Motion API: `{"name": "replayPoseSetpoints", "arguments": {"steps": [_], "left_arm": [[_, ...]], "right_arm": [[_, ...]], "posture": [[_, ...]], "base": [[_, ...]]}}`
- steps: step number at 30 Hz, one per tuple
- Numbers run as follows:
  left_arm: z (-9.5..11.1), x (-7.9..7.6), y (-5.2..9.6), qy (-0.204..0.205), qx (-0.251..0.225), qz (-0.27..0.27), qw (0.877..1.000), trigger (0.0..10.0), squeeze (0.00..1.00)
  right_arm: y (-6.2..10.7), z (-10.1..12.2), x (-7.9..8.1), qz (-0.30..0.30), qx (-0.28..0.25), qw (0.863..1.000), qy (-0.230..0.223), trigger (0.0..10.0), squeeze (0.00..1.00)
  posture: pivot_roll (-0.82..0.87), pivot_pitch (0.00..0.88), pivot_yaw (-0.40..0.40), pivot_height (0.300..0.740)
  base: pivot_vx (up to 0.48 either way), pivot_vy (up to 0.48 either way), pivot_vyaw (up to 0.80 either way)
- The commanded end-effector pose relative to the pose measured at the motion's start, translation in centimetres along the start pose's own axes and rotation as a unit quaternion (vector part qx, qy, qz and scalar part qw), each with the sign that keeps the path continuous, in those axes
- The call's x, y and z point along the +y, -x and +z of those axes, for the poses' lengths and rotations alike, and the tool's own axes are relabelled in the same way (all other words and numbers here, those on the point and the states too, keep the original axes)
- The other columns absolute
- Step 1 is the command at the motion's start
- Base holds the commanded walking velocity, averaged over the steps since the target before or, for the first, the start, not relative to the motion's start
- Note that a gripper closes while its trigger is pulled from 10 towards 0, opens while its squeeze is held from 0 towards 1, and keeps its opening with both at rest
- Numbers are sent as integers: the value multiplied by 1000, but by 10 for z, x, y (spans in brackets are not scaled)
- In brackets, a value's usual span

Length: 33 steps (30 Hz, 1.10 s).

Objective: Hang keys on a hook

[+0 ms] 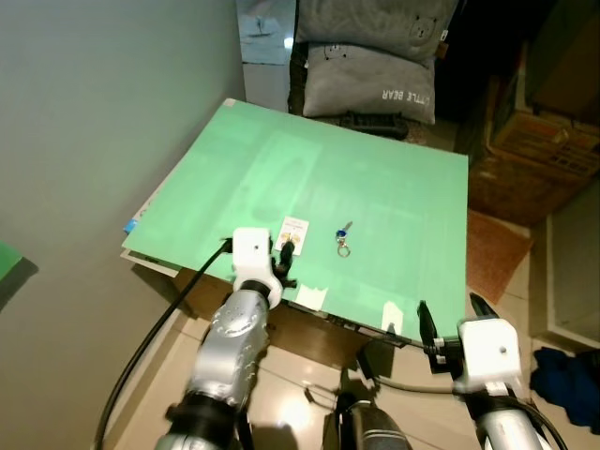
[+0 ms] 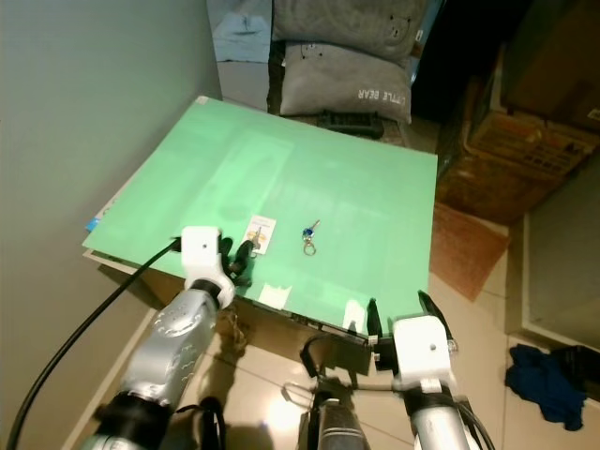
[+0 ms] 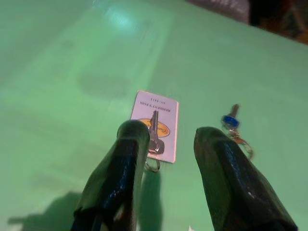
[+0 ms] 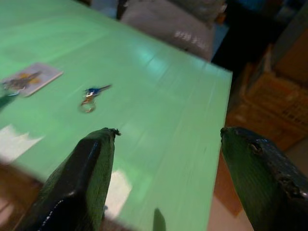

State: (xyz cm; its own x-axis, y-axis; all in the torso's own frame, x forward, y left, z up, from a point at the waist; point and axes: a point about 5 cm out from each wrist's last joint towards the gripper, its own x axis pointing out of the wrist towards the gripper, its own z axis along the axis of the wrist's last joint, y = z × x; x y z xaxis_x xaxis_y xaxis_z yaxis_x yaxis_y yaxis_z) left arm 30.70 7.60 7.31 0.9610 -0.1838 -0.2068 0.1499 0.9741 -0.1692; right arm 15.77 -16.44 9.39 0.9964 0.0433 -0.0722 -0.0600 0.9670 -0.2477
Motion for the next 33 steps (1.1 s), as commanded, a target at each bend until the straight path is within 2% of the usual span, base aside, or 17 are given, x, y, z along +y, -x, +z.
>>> {"name": "replayPoseSetpoints", "arguments": {"steps": [1, 4, 6, 10, 12, 14, 17, 21, 23, 24, 33], "left_arm": [[-26, -3, 2, 19, 46, 19, 999, 10000, 0], [-30, 5, -6, 26, 53, 37, 998, 10000, 0], [-29, 8, -9, 16, 51, 47, 997, 10000, 0], [-27, 20, -13, 11, 46, 85, 995, 10000, 0], [-10, 33, -16, 43, -1, 121, 992, 10000, 0], [-6, 34, -16, 52, -14, 123, 991, 10000, 0], [-5, 32, -17, 57, -22, 123, 991, 10000, 0], [-20, 24, -14, 80, 7, 117, 990, 10000, 0], [-20, 22, -14, 86, 4, 117, 989, 10000, 0], [-17, 16, -14, 91, -8, 112, 989, 10000, 0], [-21, 4, -14, 89, -5, 102, 991, 10000, 0]], "right_arm": [[9, 6, 2, 6, 3, 1000, 6, 10000, 0], [23, 10, 3, 13, 14, 1000, 12, 10000, 0], [30, 12, 3, 14, 21, 1000, 11, 10000, 0], [38, 17, 6, 24, 20, 999, 6, 10000, 0], [46, 19, 8, 30, 26, 999, 9, 10000, 0], [48, 18, 8, 31, 30, 999, 10, 10000, 0], [52, 18, 8, 32, 38, 999, 10, 10000, 0], [54, 17, 9, 36, 47, 998, 9, 10000, 0], [53, 17, 9, 35, 47, 998, 9, 10000, 0], [54, 18, 8, 35, 49, 998, 10, 10000, 0], [54, 15, 10, 41, 56, 998, 12, 10000, 0]], "posture": [[-276, 324, 6, 740], [-298, 335, 5, 740], [-304, 338, 3, 740], [-319, 344, -2, 740], [-325, 346, -4, 740], [-325, 346, -4, 740], [-322, 347, -5, 740], [-326, 349, -7, 740], [-326, 349, -7, 740], [-327, 351, -8, 740], [-321, 356, -8, 740]], "base": [[0, 0, 0], [0, 0, 0], [0, 0, 0], [0, 0, 0], [0, 0, 0], [0, 0, 0], [0, 0, 0], [0, 0, 0], [0, 0, 0], [0, 0, 0], [0, 0, 0]]}}
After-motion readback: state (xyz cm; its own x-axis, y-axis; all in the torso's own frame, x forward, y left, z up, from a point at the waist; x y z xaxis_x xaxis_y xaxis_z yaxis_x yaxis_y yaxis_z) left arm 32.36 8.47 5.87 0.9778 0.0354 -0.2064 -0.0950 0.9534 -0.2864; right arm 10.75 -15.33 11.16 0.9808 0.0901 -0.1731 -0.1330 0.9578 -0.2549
